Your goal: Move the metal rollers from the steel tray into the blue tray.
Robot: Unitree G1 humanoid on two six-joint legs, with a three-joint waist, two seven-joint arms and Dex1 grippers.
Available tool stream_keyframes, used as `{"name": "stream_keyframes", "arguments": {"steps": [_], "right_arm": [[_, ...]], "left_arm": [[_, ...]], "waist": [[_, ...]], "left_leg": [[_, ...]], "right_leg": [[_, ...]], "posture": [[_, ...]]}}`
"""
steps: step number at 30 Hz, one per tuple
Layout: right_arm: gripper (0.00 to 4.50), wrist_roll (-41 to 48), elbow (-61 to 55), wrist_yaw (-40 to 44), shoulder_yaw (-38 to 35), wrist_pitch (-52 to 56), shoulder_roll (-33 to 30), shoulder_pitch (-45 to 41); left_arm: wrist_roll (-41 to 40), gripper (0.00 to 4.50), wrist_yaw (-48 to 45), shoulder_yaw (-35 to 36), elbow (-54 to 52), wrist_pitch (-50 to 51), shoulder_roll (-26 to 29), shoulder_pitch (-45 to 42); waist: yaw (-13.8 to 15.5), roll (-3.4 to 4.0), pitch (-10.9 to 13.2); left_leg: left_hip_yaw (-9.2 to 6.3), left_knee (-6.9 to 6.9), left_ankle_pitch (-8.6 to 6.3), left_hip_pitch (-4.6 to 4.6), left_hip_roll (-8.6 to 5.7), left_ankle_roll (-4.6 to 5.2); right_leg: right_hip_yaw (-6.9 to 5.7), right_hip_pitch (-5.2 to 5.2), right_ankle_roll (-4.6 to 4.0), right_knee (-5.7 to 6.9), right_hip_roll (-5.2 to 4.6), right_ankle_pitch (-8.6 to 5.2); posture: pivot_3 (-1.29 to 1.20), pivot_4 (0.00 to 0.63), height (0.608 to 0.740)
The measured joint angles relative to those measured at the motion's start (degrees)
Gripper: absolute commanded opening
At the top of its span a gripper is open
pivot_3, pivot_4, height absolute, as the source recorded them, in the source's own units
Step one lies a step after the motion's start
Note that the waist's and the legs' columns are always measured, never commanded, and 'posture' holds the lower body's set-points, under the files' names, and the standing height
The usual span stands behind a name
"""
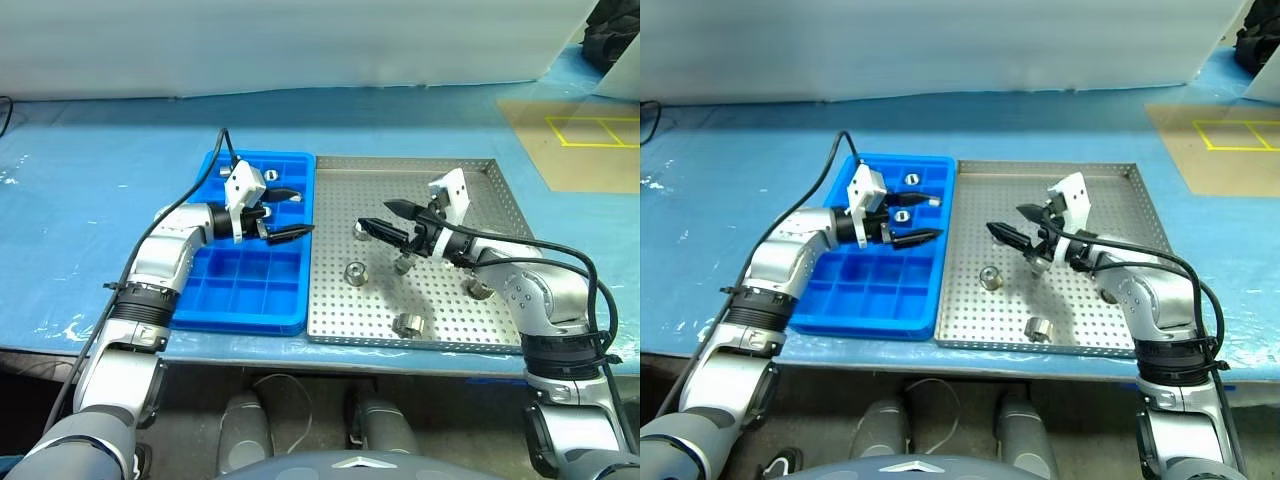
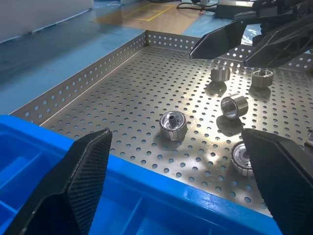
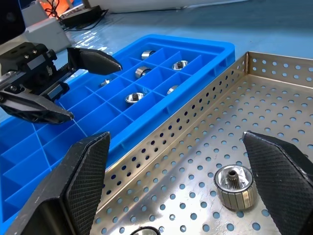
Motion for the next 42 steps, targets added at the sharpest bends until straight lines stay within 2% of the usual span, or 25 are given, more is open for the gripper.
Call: {"name": "stream_keyframes", "arguments": {"steps": [21,31,37,42], "right_arm": [[4.45,0.02,-0.05,-0.80,-1.66,0.09,-0.58,0.55],[4.45,-0.05,-0.14,0.23,-4.02,0.09,-5.25,2.18],[4.45,-0.16,-0.17,1.29,-6.99,0.00,-9.16,3.25],[4.45,-0.20,0.11,2.05,-9.26,-0.48,-11.81,3.61]], "left_arm": [[0.03,4.50,-0.02,0.01,1.91,-1.01,-0.42,-1.14],[0.62,4.50,1.13,-0.11,5.32,-3.67,-3.53,-4.54],[2.55,4.50,2.35,-0.41,11.44,-5.52,-5.99,-8.59],[7.66,4.50,8.87,-1.48,25.99,-9.74,-12.76,-18.98]], "waist": [[-0.04,0.00,0.00],[-0.04,0.00,0.00],[-0.08,0.00,0.00],[-0.08,-0.02,0.01]], "left_leg": [[0.00,0.00,0.00,0.00,0.00,0.01],[0.00,0.00,-0.02,-0.02,-0.02,0.05],[0.00,0.05,0.00,-0.02,-0.04,0.09],[0.00,0.21,-0.06,0.01,-0.13,0.40]], "right_leg": [[0.00,0.00,0.00,-0.01,0.00,0.00],[0.03,0.01,0.01,-0.07,0.00,0.01],[0.05,0.02,0.05,-0.06,0.00,0.04],[0.13,0.27,0.19,-0.20,-0.06,0.12]], "posture": [[-0.23,0.150,0.740],[-0.26,0.150,0.740],[-0.28,0.150,0.740],[-0.33,0.150,0.740]]}}
